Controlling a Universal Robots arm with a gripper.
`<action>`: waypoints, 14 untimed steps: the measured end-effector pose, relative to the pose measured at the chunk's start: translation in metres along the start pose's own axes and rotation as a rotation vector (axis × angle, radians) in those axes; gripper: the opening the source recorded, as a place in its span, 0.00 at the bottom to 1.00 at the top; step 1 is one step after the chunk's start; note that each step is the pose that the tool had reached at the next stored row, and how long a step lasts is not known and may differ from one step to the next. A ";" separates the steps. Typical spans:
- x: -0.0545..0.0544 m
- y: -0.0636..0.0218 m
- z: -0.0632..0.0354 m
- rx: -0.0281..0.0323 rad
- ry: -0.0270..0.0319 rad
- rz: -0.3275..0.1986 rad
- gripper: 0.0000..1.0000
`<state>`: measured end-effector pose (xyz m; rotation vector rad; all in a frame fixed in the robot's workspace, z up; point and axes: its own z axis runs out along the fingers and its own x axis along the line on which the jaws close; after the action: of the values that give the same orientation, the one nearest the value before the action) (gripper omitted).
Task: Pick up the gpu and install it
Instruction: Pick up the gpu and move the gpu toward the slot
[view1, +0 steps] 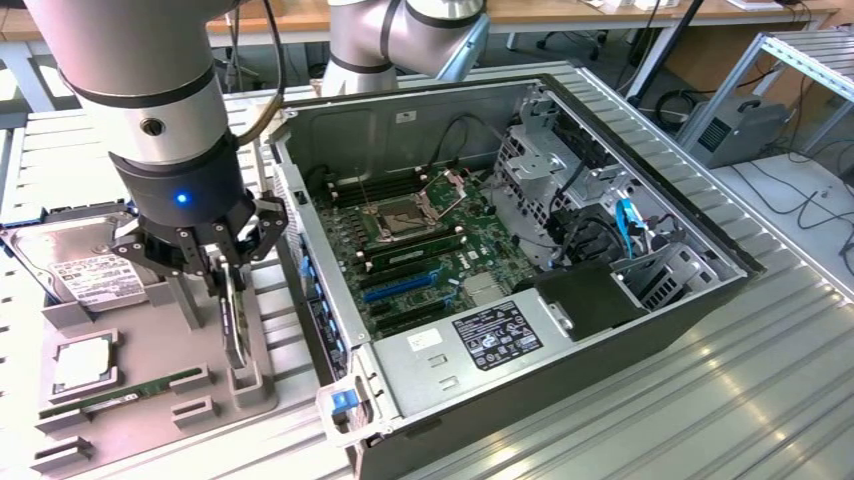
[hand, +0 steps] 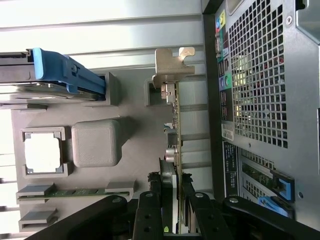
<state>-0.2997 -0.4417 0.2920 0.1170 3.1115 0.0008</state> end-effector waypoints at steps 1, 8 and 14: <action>0.000 0.0000 -0.0004 0.0001 0.0000 0.000 0.27; 0.000 0.0000 -0.0027 0.0001 0.0001 0.000 0.27; 0.000 0.0000 -0.0047 0.0001 0.0001 0.000 0.27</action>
<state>-0.2997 -0.4417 0.2968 0.1171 3.1116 0.0006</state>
